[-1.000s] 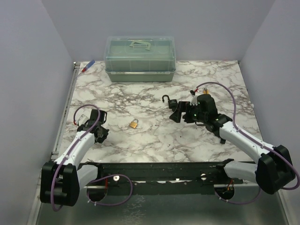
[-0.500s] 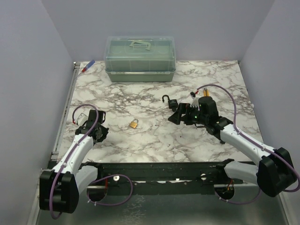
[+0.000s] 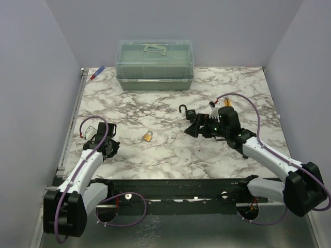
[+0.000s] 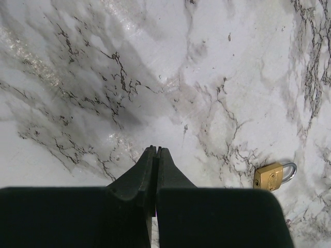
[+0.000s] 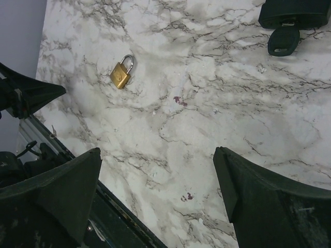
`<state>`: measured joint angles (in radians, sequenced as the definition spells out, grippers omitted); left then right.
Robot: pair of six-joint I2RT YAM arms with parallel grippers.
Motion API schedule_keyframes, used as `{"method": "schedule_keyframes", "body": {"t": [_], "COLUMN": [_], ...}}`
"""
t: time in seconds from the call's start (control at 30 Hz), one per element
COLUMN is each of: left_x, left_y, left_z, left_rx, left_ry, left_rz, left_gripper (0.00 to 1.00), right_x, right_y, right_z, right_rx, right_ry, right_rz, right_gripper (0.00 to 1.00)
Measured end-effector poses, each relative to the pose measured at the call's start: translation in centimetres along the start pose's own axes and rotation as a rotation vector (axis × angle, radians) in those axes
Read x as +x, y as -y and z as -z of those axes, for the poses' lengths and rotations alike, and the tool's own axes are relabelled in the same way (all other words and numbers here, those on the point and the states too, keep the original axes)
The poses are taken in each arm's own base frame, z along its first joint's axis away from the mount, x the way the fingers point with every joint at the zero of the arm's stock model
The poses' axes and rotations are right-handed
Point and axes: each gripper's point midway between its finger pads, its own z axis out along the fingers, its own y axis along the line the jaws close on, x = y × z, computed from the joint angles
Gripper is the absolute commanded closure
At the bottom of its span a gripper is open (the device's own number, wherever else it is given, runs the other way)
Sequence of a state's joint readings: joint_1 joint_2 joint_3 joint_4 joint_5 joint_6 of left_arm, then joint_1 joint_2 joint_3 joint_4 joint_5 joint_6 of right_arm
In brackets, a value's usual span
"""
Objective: Unlock with the key
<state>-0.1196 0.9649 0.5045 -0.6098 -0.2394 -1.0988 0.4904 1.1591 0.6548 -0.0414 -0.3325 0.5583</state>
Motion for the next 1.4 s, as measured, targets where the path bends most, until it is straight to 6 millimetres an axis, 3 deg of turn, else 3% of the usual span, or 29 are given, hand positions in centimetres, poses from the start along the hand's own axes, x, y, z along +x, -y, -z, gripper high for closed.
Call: {"method": "schedule_keyframes", "body": {"t": [0.27,0.33,0.37,0.5,0.63,0.73,0.83,1.0,1.2,1.33,1.4], "left_x": [0.0,-0.1,-0.1,-0.8,-2.8,-5.4,-8.0,-9.7,-7.6,-3.1,-0.8], "left_y": [0.1,0.3,0.4,1.5,3.3,4.4,5.2,5.8,10.3,16.5,18.6], "left_z": [0.2,0.3,0.4,1.7,3.9,5.7,6.9,5.9,3.5,3.7,4.1], "left_rx": [0.011,0.021,0.029,0.086,0.129,0.124,0.083,-0.018,0.058,0.181,0.249], "left_ry": [0.001,0.001,0.002,0.016,0.068,0.147,0.226,0.246,0.120,0.074,0.048], "left_rz": [-0.002,-0.005,-0.006,-0.005,-0.003,-0.010,-0.025,-0.098,-0.291,-0.496,-0.561], "left_gripper": [0.97,0.85,0.72,0.37,0.17,0.10,0.10,0.15,0.15,0.15,0.15], "right_x": [1.6,2.2,2.4,3.0,3.5,4.0,4.2,3.7,3.1,2.5,2.0], "right_y": [-0.7,-0.9,-0.9,-0.8,-0.4,0.0,0.3,0.7,1.2,1.4,1.3], "right_z": [-1.0,-1.3,-1.4,-1.9,-2.7,-3.3,-3.7,-4.2,-4.4,-4.4,-4.3], "right_rx": [-0.018,-0.019,-0.016,-0.001,0.013,0.022,0.031,0.049,0.085,0.117,0.130], "right_ry": [-0.050,-0.067,-0.073,-0.084,-0.095,-0.114,-0.122,-0.110,-0.086,-0.075,-0.066], "right_rz": [0.017,0.023,0.026,0.044,0.054,0.057,0.062,0.076,0.085,0.082,0.080], "right_gripper": [0.04,0.04,0.04,0.04,0.04,0.04,0.03,0.03,0.03,0.03,0.03]}}
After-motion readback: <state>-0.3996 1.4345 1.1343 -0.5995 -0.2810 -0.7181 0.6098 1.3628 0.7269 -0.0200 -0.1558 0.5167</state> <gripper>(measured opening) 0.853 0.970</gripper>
